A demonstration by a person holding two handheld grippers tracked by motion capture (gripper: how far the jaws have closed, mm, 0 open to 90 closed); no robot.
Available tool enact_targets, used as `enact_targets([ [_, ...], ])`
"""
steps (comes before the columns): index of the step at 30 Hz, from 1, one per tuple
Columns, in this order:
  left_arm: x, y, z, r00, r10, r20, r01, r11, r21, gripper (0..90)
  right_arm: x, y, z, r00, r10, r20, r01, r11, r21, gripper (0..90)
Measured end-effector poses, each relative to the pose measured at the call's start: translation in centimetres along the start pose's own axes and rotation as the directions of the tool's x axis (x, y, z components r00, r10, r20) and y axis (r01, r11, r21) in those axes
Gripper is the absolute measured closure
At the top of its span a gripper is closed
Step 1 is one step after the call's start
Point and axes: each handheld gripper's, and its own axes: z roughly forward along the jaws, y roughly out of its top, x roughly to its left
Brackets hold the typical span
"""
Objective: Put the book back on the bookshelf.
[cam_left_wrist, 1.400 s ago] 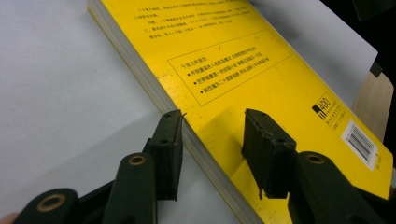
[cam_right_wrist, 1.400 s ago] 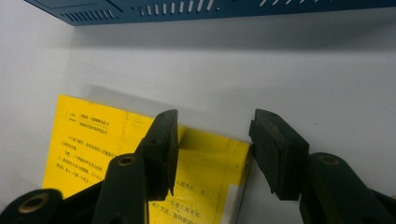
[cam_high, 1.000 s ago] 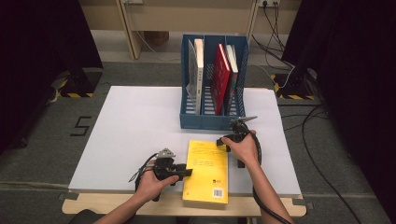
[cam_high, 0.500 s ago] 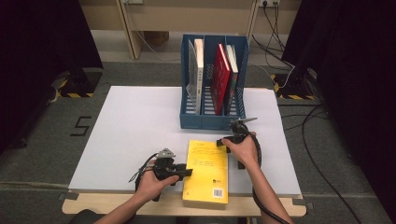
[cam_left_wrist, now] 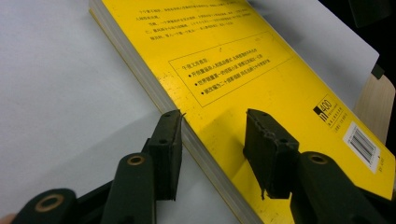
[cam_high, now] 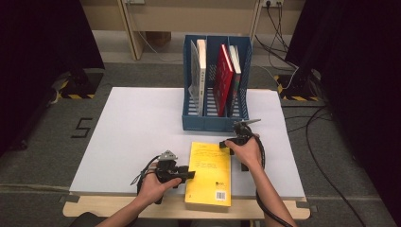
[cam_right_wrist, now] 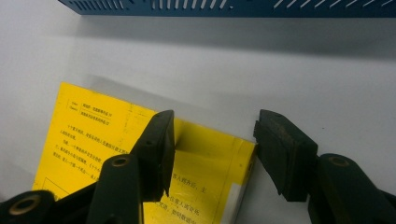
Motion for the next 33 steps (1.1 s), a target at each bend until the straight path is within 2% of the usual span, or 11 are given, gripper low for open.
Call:
enact_targets([
  [10, 0.08, 0.03, 0.02, 0.9999, -0.013, 0.004, 0.013, 0.9999, 0.004, 56.7, -0.13, 0.00, -0.04, 1.0000, 0.000, -0.003, 0.000, 1.000, -0.003, 49.8],
  [15, 0.04, 0.01, 0.03, 0.9999, -0.011, 0.000, 0.011, 0.9999, 0.001, 56.8, -0.27, 0.07, -0.03, 1.0000, 0.000, -0.009, 0.000, 1.000, 0.003, 49.7],
  [20, 0.00, 0.00, 0.02, 1.0000, -0.007, -0.003, 0.007, 1.0000, 0.000, 57.0, -0.02, 0.02, 0.01, 1.0000, -0.001, 0.005, 0.001, 1.000, -0.002, 48.8],
  [29, -0.18, -0.07, 0.01, 0.9999, -0.001, -0.014, 0.001, 1.0000, -0.005, 57.1, -0.20, 0.07, 0.02, 0.9999, -0.007, -0.008, 0.007, 1.000, 0.002, 48.5],
  [31, -0.23, -0.07, 0.00, 0.9999, 0.001, -0.016, -0.001, 1.0000, -0.003, 57.1, -0.05, 0.05, 0.04, 1.0000, -0.008, 0.003, 0.008, 1.000, 0.001, 48.5],
  [33, -0.20, -0.04, 0.03, 0.9999, -0.007, -0.014, 0.007, 1.0000, -0.002, 57.1, 0.05, 0.05, 0.06, 1.0000, -0.002, 0.002, 0.002, 1.000, -0.002, 48.7],
])
